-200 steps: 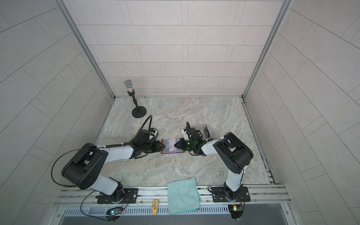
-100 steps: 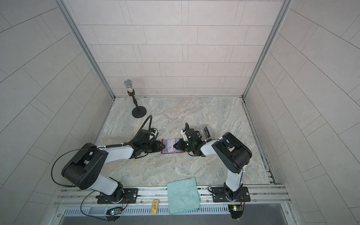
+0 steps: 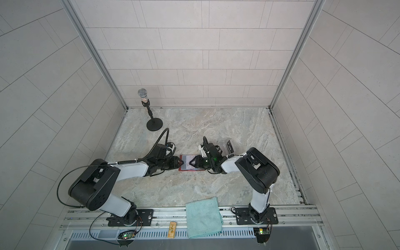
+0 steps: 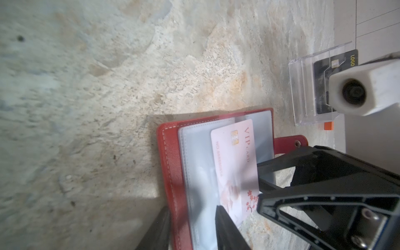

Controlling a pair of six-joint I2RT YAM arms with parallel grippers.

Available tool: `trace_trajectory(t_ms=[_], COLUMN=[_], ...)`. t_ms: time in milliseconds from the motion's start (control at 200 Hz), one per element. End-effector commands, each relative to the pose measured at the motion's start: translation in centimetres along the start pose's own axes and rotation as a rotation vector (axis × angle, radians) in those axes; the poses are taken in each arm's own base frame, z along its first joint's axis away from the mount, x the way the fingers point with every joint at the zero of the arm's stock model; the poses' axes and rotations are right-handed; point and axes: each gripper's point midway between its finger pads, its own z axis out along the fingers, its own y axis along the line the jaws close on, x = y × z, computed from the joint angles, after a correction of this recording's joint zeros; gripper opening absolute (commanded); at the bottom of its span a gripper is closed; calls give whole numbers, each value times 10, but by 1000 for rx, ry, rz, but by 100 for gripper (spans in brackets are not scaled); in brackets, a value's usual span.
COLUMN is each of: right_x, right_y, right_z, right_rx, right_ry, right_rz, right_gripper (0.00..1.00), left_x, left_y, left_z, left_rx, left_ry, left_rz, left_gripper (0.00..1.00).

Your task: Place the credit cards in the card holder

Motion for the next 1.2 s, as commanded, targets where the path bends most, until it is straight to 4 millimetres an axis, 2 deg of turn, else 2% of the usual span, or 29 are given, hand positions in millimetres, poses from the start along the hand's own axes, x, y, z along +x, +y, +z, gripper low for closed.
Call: trace_trajectory(t_ms=[0,430,756,796,916,1041,1191], right_x=[15,21,14,14,11,6,0], right_y=[-26,-12,-5,-5,-2,0,11], right_z=[-2,7,-7,-8,-12,-16,-23], right_rx=[139,201,295,305,329,346,332], right_ry=[49,122,127,128,130,121,101], right_rz=[9,-93,-198,-208,-235,-252,-277], right_gripper=[46,54,63,63,65,66,66], left_x=[43,41,43,43,44,44,44], left_y=[31,26,30,30,31,32,31], left_z=[5,4,5,5,6,7,6], left_rx=[-90,-65,-80,-79,-80,-80,-78], left_ry=[137,127,127,128,130,133,132], left_rz=[-73,-70,-73,-73,-73,-74,-73], left_gripper=[40,38,34,30,27,26,26])
